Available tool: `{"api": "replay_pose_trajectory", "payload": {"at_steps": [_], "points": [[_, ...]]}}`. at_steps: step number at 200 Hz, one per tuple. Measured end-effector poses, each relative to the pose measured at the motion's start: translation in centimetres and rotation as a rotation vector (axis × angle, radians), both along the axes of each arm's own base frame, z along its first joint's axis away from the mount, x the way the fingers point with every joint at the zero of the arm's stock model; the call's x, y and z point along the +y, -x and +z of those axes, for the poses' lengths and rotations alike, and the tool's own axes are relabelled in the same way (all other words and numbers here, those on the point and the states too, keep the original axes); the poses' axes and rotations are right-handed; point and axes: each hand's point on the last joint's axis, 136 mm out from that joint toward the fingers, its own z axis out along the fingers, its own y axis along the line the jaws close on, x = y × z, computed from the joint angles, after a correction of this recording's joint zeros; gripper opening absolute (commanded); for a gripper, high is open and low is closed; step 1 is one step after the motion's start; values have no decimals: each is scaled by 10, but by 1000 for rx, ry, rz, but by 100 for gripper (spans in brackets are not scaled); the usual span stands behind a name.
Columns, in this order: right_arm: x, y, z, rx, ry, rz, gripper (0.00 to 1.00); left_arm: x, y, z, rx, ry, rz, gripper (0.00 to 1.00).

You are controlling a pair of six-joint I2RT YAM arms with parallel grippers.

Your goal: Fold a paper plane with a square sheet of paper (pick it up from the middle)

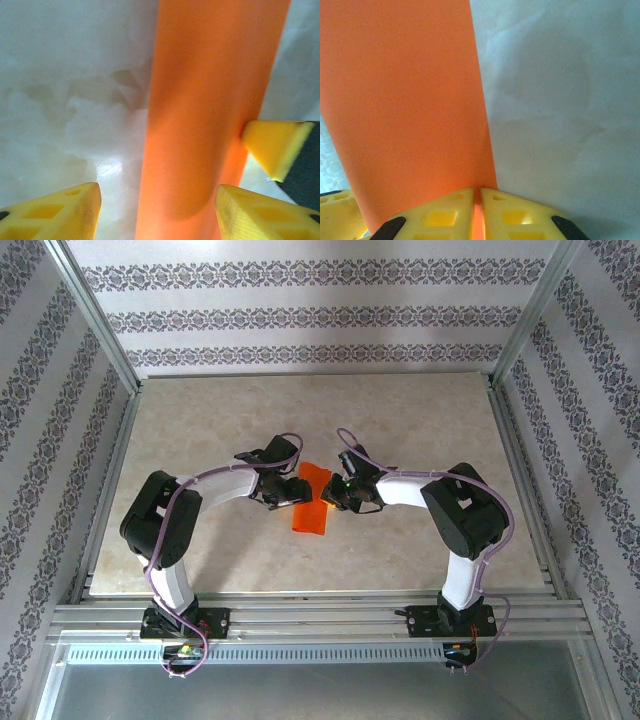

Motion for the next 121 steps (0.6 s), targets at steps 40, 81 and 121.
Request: {"api": "replay_pose_trajectory", "payload": {"at_steps": [40,81,121], "points": [[0,0,0,4,-4,-7,19,-3,-9,-6,-3,-29,-31,63],[2,-1,2,0,-13,-2,25,-3,-11,-11,-5,-43,-59,55],[0,-2,10,-23,-16,9,33,-2,-11,-13,-4,-52,-63,47]]}}
